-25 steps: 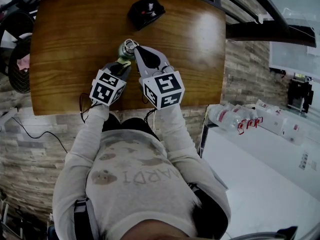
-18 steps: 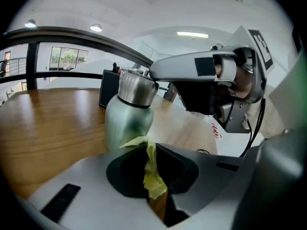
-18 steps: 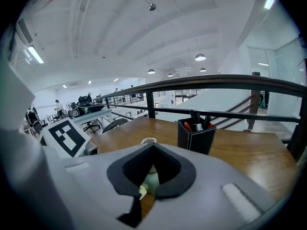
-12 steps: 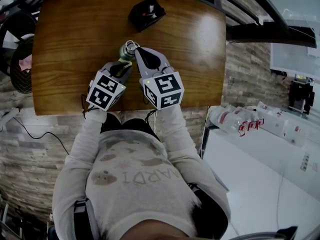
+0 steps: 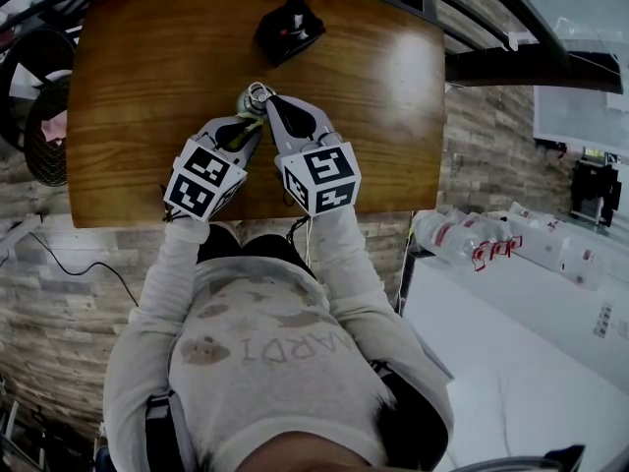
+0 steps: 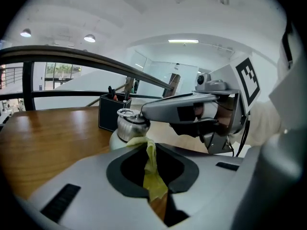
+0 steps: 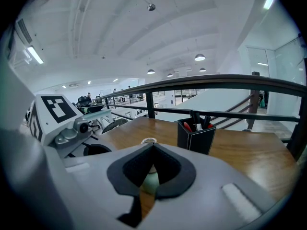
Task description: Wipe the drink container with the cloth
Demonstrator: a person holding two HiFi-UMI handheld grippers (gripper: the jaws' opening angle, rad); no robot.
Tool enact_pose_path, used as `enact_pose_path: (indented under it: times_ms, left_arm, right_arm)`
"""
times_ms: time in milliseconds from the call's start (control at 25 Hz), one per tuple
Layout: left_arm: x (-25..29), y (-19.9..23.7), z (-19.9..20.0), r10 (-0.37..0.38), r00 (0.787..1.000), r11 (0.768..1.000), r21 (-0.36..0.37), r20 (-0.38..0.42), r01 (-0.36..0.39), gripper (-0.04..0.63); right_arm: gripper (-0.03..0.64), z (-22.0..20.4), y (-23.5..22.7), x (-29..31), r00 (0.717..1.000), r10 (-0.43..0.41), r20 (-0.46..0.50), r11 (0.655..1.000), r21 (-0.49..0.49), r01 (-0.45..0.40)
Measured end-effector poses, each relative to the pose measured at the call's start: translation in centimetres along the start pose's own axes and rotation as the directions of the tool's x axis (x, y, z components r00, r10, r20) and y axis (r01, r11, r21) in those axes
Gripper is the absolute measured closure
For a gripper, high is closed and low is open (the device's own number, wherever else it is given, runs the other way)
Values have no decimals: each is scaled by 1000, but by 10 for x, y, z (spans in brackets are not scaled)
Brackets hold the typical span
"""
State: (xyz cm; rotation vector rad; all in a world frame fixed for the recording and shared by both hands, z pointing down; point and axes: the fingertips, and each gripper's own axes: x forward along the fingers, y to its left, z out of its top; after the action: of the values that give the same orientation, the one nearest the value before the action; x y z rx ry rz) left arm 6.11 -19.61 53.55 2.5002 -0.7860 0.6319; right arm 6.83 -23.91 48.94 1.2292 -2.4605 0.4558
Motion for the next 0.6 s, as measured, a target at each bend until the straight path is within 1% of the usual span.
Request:
enact_pose_path:
  times_ms: [160,360,600]
  left_arm:
    - [-1,0,-2,-4,1000,1000,-6,-7,4,563]
    - [-6,-1,-2,8,1000,1000,11,-4,-8,565]
    - [-22,-1,5,27,999,999,31,39,-28,565]
  right_arm:
    - [607,0,1,0,1000,-2,0,1000,-1,2]
    - [606,0,0,-3,1000,-11,15,1000,-6,11]
    - [606,7,1,-16,998,-34,59,999,0,34]
